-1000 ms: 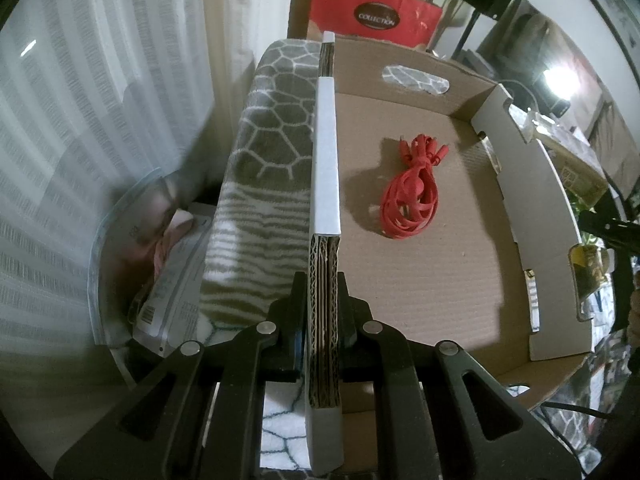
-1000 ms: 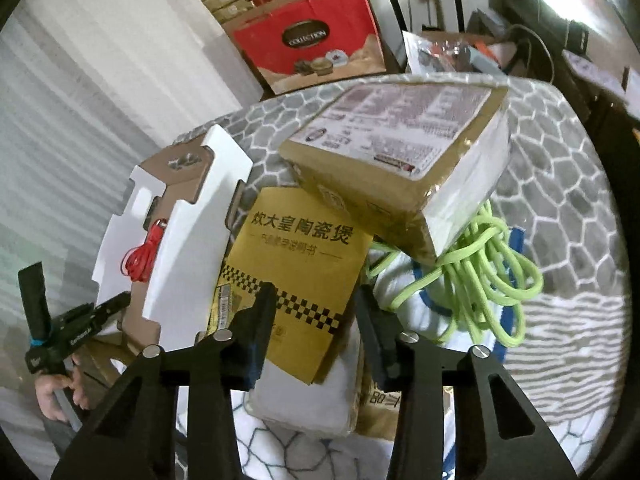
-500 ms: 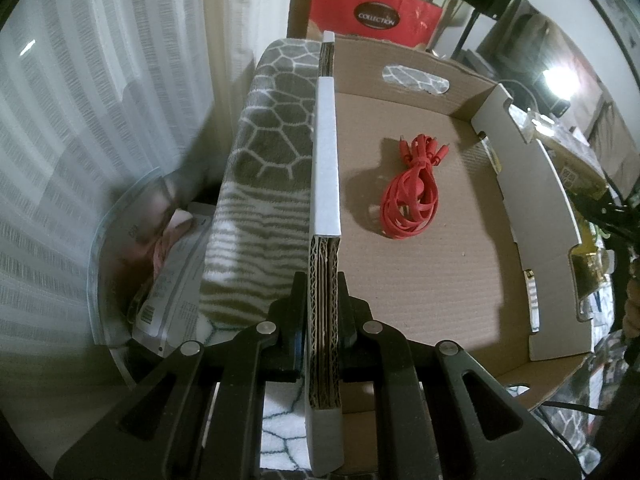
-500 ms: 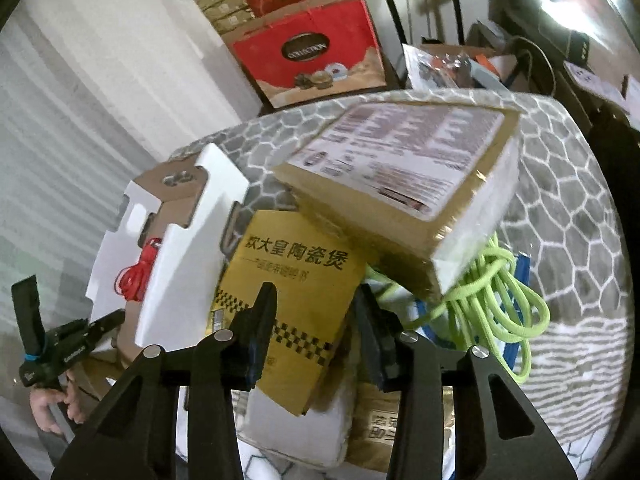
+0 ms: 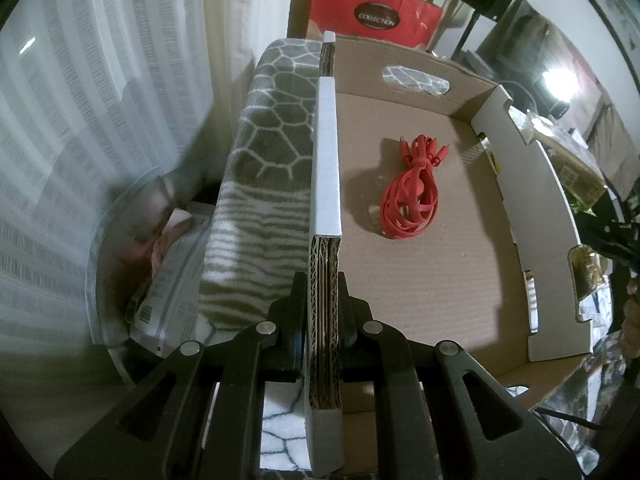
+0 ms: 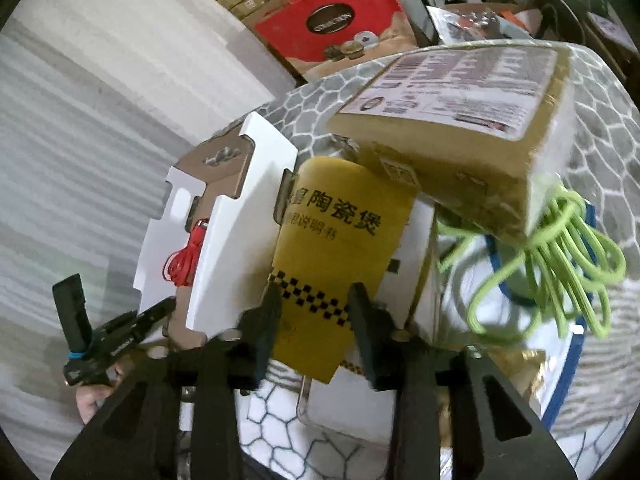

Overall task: Organize objects
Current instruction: 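Grasp the yellow booklet with the right tool and lift it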

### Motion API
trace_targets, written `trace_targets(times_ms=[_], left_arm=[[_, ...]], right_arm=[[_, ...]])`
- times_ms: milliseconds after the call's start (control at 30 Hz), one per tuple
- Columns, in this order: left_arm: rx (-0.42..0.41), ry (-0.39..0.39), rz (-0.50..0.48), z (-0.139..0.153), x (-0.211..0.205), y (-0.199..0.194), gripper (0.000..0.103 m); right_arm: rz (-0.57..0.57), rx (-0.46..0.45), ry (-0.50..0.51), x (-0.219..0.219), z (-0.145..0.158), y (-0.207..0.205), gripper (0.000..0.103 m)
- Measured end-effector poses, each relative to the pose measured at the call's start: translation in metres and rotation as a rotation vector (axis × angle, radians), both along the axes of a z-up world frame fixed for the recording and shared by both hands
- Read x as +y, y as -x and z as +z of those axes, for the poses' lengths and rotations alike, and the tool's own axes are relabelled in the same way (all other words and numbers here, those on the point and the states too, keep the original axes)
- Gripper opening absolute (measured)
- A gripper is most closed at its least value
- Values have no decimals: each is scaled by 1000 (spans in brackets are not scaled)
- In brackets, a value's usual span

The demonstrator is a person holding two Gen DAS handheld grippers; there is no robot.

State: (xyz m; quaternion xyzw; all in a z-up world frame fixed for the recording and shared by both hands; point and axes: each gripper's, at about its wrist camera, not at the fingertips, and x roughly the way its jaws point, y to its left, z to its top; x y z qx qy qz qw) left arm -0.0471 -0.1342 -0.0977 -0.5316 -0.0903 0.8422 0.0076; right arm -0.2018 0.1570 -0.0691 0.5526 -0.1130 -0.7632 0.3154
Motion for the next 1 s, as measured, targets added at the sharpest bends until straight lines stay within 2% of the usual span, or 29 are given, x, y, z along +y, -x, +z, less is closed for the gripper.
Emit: trace_targets(times_ms=[33,133,333,500,600,700,800,900,967,1000], left_arm=[[0,0,0,0,0,0,11],[1,-1,0,0,2,0,11],[2,-5,1,-1,2,0,11],[1,-7,2,-1,2,0,11],[1,-12,2,-1,1,0,11],[0,-14,3,-1,0,0,11],[-1,-15,3,-1,-1,0,11],[-3,-20,4,-1,-2,0,11],[-3,-19,6,-1,-1,0,11],[-3,-19,6,-1,-1,1,11]], right_arm=[[-11,12,-26,1,2,-3,54],[-27,41,-102,5,7,-15,62],[-36,2,-125,6,3,-17,63],[-45,-31,-71,2,0,-10,63],[-32,-82,31,0,-8,-4,45],[-32,-119,104,-2,-15,0,43],[-37,-130,114,-7,-16,3,44],[-58,-171,163,-9,-17,7,59],[-72,-159,171,-9,-16,9,59],[-77,-152,162,-10,-15,9,54]])
